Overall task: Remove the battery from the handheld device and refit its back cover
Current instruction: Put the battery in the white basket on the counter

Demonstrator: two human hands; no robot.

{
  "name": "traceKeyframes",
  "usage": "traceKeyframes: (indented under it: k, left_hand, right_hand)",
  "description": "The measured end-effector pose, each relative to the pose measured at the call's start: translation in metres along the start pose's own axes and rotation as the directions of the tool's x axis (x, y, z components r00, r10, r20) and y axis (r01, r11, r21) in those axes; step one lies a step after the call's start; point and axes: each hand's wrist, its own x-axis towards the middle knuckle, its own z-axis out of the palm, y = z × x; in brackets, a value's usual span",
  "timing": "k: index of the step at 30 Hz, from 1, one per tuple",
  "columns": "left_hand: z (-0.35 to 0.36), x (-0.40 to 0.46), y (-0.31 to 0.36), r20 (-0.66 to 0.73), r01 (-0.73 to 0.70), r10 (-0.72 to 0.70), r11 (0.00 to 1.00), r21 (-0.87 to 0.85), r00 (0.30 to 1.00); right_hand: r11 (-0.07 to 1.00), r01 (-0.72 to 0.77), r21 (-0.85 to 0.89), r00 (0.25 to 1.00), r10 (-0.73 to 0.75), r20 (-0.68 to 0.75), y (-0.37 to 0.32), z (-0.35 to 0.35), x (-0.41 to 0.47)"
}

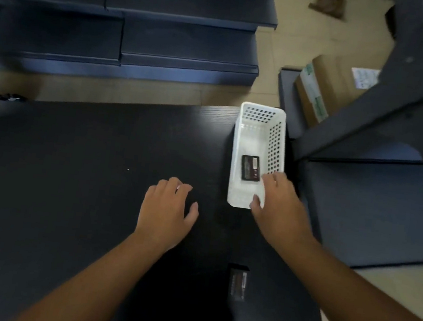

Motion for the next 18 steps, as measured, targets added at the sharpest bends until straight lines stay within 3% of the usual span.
traceKeyframes:
  k: [4, 8, 18]
  left_hand:
    - [0.012, -0.027, 0.014, 0.024, -0.043, 0.043, 0.999, -0.004, 0.999]
    - [0.018, -0.073, 0.020, 0.038, -0.021, 0.019, 0.999, 0.041, 0.999]
    - [0.018, -0.174, 0.011, 0.001, 0.111, -0.112, 0.987, 0.115, 0.994]
  right_hand:
    - [0.998, -0.007, -0.064, 0.989, 0.017, 0.148, -0.002, 0.006, -0.101]
    - [0.997, -0.079, 0.014, 0.942, 0.070, 0.329, -0.008, 0.035, -0.154]
    - [0.991, -0.132, -0.025, 0.927, 0.132, 0.352, -0.023, 0.101, -0.175]
